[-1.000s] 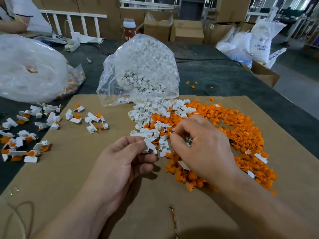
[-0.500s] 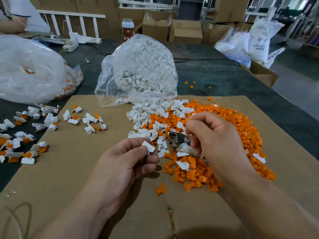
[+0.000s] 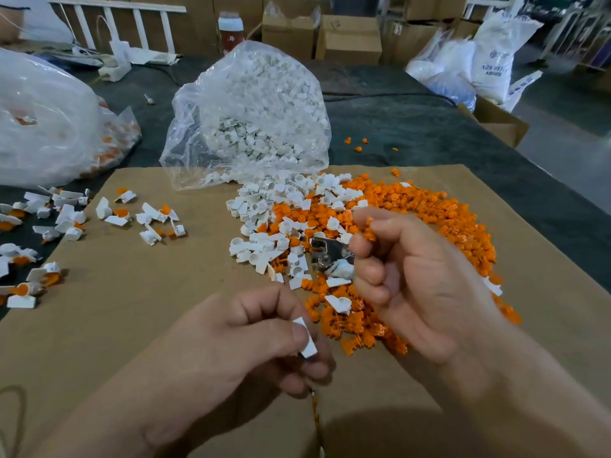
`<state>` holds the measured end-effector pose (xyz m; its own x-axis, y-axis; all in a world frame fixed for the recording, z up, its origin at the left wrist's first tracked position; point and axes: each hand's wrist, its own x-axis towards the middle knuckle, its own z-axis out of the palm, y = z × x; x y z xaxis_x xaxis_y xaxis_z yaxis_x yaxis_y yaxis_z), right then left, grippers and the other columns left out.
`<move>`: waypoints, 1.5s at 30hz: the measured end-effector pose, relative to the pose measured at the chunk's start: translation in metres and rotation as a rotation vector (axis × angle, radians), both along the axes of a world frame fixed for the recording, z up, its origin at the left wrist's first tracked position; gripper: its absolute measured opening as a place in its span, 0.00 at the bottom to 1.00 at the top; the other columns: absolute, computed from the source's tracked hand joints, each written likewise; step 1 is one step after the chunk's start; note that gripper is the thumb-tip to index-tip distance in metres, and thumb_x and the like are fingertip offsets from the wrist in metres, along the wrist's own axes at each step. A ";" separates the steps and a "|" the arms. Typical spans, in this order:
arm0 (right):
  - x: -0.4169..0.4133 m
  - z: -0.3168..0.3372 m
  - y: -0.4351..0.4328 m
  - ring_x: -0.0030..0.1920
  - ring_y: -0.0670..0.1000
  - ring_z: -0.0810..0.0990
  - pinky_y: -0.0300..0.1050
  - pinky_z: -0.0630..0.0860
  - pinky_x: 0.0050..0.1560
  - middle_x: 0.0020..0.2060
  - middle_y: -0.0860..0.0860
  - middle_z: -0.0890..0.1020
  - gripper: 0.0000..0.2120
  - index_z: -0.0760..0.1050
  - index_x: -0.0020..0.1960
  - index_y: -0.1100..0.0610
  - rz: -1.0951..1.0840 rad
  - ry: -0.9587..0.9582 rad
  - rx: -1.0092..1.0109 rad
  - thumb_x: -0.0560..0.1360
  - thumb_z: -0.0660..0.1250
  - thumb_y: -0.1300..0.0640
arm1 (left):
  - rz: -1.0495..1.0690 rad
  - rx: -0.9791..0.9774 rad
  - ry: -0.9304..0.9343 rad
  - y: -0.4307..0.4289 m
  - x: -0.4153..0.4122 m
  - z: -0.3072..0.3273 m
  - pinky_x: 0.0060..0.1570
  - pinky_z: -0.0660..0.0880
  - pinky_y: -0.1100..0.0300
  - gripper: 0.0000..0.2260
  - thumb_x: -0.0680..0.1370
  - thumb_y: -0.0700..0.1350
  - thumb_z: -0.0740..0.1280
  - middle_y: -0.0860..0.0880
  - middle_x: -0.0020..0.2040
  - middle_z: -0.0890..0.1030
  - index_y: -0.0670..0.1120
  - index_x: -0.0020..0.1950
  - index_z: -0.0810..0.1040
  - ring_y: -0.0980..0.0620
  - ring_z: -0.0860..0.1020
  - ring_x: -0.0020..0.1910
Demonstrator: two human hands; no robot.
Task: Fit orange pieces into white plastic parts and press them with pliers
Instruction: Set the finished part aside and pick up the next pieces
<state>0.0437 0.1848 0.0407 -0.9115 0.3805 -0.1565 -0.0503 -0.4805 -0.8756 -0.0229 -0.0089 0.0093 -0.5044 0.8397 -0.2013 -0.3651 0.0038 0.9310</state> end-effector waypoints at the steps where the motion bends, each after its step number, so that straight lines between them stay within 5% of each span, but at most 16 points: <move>1: 0.000 -0.003 -0.002 0.27 0.48 0.70 0.39 0.65 0.21 0.34 0.54 0.77 0.09 0.79 0.48 0.57 0.013 -0.012 -0.026 0.77 0.60 0.62 | 0.041 -0.002 0.032 0.002 0.001 -0.003 0.41 0.78 0.52 0.07 0.67 0.44 0.74 0.33 0.47 0.83 0.42 0.41 0.82 0.36 0.83 0.47; 5: 0.006 -0.012 -0.001 0.29 0.48 0.75 0.40 0.71 0.25 0.40 0.57 0.81 0.08 0.79 0.52 0.59 0.094 0.009 -0.010 0.79 0.60 0.62 | 0.273 0.002 0.052 0.010 -0.003 -0.012 0.55 0.77 0.46 0.11 0.66 0.47 0.77 0.37 0.52 0.85 0.42 0.44 0.84 0.37 0.83 0.51; 10: 0.008 -0.011 0.002 0.34 0.51 0.78 0.41 0.75 0.29 0.44 0.58 0.82 0.09 0.82 0.51 0.58 0.125 0.089 0.038 0.72 0.67 0.58 | 0.365 -0.007 0.147 0.015 0.004 -0.008 0.58 0.77 0.37 0.16 0.63 0.51 0.80 0.41 0.50 0.86 0.44 0.46 0.85 0.38 0.83 0.50; 15: 0.010 -0.013 0.000 0.35 0.50 0.77 0.41 0.75 0.32 0.37 0.53 0.80 0.11 0.83 0.53 0.52 0.114 0.064 0.238 0.71 0.70 0.54 | 0.521 -0.102 0.346 0.012 -0.001 0.001 0.31 0.72 0.60 0.19 0.58 0.60 0.78 0.53 0.31 0.78 0.50 0.42 0.85 0.56 0.74 0.31; 20: 0.011 -0.020 -0.007 0.32 0.52 0.79 0.40 0.76 0.34 0.34 0.53 0.81 0.10 0.83 0.53 0.47 0.104 0.059 0.473 0.73 0.69 0.51 | 0.530 -0.085 0.191 0.012 0.003 0.006 0.26 0.69 0.64 0.16 0.58 0.54 0.81 0.50 0.30 0.74 0.47 0.38 0.83 0.56 0.70 0.28; 34: 0.009 -0.017 -0.017 0.28 0.48 0.77 0.38 0.74 0.25 0.35 0.55 0.81 0.06 0.82 0.47 0.61 0.439 0.119 -0.062 0.73 0.68 0.60 | 0.581 0.064 0.063 0.022 0.010 0.014 0.21 0.70 0.64 0.03 0.59 0.45 0.73 0.43 0.30 0.79 0.48 0.31 0.81 0.52 0.75 0.26; 37: 0.008 -0.014 -0.017 0.28 0.47 0.76 0.37 0.73 0.24 0.36 0.56 0.80 0.05 0.82 0.45 0.60 0.471 0.118 -0.182 0.73 0.68 0.60 | 0.570 0.106 0.103 0.022 0.010 0.009 0.22 0.71 0.64 0.11 0.60 0.35 0.76 0.43 0.30 0.78 0.48 0.37 0.84 0.52 0.77 0.26; 41: 0.009 -0.012 -0.015 0.29 0.47 0.76 0.37 0.73 0.25 0.38 0.55 0.79 0.06 0.80 0.45 0.60 0.536 0.111 -0.311 0.75 0.66 0.60 | 0.520 0.146 0.207 0.023 0.011 0.006 0.25 0.73 0.63 0.13 0.66 0.39 0.71 0.45 0.34 0.79 0.49 0.49 0.86 0.52 0.79 0.30; 45: 0.008 -0.013 -0.015 0.30 0.47 0.76 0.37 0.73 0.26 0.38 0.55 0.79 0.06 0.79 0.45 0.60 0.537 0.109 -0.325 0.77 0.64 0.61 | 0.547 0.142 0.295 0.023 0.014 0.006 0.25 0.73 0.63 0.10 0.69 0.40 0.70 0.46 0.33 0.79 0.51 0.47 0.86 0.52 0.79 0.30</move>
